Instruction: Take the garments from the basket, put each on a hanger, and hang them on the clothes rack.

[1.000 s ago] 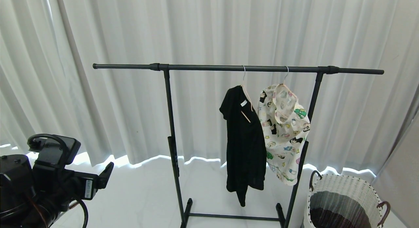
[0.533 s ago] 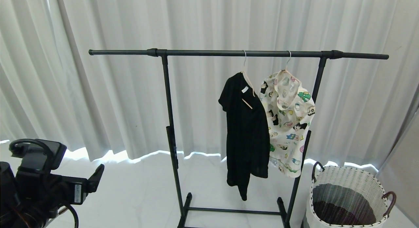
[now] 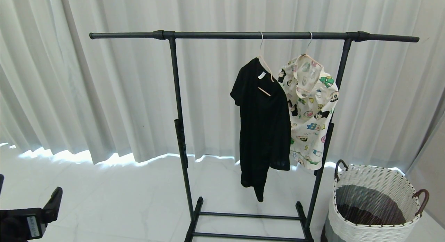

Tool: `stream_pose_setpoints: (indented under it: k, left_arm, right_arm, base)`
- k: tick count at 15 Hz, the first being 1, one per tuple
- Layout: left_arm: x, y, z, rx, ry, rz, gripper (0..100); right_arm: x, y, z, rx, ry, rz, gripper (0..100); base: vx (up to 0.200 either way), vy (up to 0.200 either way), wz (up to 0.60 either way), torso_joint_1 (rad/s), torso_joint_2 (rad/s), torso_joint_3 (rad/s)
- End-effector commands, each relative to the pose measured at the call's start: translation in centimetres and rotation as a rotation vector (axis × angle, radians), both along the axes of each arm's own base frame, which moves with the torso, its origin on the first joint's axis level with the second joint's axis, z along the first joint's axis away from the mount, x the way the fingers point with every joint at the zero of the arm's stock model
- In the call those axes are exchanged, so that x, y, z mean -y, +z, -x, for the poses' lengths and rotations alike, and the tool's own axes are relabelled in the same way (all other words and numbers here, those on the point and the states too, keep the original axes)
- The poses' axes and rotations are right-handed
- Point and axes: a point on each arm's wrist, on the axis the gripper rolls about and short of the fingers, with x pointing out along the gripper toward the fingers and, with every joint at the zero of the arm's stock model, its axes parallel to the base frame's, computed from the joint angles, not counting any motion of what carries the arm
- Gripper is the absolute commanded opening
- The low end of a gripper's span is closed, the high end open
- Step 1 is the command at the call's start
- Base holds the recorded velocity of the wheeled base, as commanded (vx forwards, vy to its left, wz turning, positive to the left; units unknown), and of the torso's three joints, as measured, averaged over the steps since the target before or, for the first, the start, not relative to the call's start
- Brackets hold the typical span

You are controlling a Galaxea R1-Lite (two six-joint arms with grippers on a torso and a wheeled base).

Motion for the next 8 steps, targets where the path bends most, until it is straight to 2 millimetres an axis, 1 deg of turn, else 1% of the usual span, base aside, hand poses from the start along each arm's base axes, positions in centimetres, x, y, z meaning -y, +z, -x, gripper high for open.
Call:
stream_pose_setpoints:
  k: [1, 3, 4, 6, 7, 8]
  left_arm:
    - [-0.2, 0.9, 2.5, 0.118, 0.066, -0.005, 100]
    - [0.3, 0.8, 5.5, 0.178, 0.065, -0.023, 100]
    - [0.7, 0.0, 7.3, 0.187, 0.063, -0.027, 100]
    - [1.4, -2.1, 11.0, 0.245, 0.061, -0.085, 100]
    - [1.5, -3.5, 12.1, 0.231, 0.066, -0.106, 100]
    - [1.4, -3.4, 11.9, 0.217, 0.124, -0.096, 100]
  right_arm:
    - [-0.3, -1.6, 2.7, 0.043, 0.001, 0.003, 100]
    - [-0.5, -3.1, 4.4, 0.065, 0.003, -0.001, 100]
    - [-0.6, -3.9, 5.1, 0.082, 0.005, -0.018, 100]
    - [-0.7, -5.8, 6.2, 0.142, 0.016, -0.044, 100]
    - [-0.8, -6.9, 6.5, 0.182, 0.016, -0.049, 100]
    - [-0.8, -8.0, 6.5, 0.238, 0.013, -0.06, 100]
  base:
    - [0.0, 0.0, 0.0, -0.149, 0.46, 0.305]
    - [0.0, 0.0, 0.0, -0.149, 0.45, 0.31]
    - [0.0, 0.0, 0.0, -0.061, 0.37, 0.227]
    - [0.0, 0.0, 0.0, 0.006, 0.04, -0.004]
    - [0.0, 0.0, 0.0, -0.071, 0.07, 0.115]
    - [0.0, 0.0, 0.0, -0.076, 0.15, 0.115]
